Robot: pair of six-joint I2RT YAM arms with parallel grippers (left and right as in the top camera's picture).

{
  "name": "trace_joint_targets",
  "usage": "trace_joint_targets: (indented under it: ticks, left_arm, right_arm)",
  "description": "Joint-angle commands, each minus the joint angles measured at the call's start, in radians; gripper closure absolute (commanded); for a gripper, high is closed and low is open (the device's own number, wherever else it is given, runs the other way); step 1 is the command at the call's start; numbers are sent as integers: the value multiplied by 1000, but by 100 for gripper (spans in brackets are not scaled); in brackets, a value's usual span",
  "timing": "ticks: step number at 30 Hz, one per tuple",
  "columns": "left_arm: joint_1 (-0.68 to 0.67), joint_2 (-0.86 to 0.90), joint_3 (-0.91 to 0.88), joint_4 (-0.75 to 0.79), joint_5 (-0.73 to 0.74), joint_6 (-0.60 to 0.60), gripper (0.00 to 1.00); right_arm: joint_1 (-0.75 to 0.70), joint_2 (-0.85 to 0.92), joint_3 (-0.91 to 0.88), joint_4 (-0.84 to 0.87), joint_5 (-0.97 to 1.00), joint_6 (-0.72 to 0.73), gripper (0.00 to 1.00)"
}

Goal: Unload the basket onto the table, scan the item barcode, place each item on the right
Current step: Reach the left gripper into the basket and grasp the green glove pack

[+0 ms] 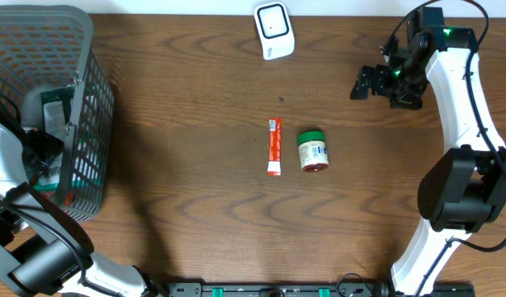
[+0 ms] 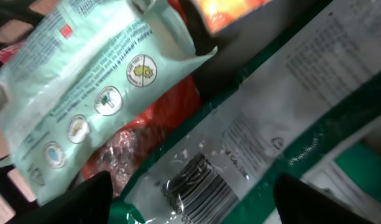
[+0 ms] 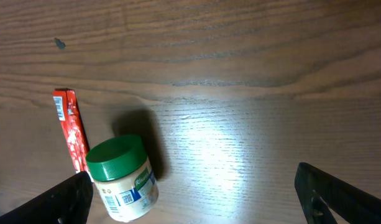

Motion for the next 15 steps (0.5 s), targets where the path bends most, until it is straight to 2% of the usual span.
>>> trace_joint_targets:
  ticks: [1,11,15]
  left_arm:
    - [2,8,-36,16,-23,5,17]
    - [2,7,-11,14,40,-6,18]
    - [2,1,7,6,149,-5,19]
  right_arm:
    - [-4,-2,16,0,-5,-2,1]
    - [-4,-2,16,0,-5,-2,1]
    - [-4,-2,16,0,-5,-2,1]
